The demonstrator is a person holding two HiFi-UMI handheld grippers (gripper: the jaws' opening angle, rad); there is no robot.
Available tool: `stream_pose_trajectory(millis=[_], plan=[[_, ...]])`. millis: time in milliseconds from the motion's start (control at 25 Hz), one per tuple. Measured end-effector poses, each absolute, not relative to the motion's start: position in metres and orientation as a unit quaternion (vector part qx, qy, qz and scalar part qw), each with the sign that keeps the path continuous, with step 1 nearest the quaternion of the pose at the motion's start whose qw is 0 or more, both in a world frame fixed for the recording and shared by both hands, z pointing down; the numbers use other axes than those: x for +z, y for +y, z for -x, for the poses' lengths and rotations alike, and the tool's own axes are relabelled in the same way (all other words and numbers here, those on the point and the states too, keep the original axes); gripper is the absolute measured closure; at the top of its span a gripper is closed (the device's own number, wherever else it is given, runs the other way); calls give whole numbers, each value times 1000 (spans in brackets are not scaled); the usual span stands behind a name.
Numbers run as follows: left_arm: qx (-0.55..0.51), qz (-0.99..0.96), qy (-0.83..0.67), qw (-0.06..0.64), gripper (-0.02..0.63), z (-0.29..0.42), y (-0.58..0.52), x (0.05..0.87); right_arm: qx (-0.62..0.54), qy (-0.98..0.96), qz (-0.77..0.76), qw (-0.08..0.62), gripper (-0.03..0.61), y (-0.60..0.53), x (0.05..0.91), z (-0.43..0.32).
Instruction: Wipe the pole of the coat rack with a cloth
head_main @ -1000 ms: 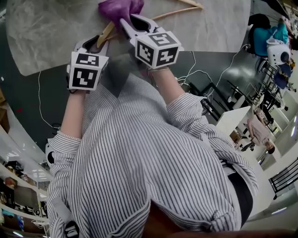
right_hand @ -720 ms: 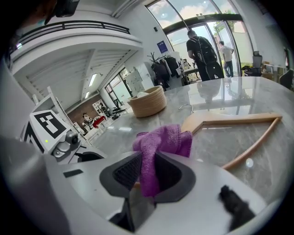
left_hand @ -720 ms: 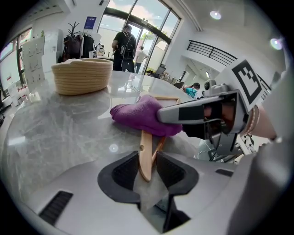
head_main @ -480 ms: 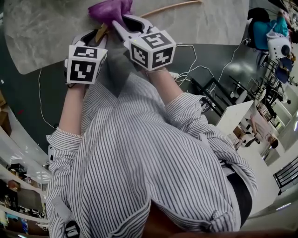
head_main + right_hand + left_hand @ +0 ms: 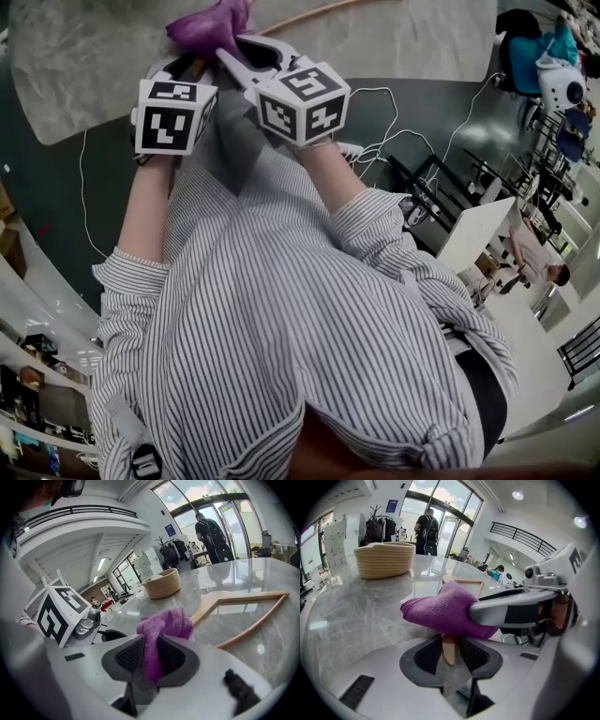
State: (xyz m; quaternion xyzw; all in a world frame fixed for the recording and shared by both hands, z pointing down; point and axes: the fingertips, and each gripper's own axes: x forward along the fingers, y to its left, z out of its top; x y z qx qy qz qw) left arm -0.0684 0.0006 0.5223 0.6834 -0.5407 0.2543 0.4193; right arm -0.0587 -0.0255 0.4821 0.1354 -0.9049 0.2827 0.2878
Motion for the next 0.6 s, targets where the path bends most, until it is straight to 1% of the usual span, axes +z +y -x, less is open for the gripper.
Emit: stream_pose_trajectory(millis=[600], plan=[[254, -683, -542, 418, 485, 70, 1, 525, 273, -909, -179, 260, 486, -29, 463, 42]])
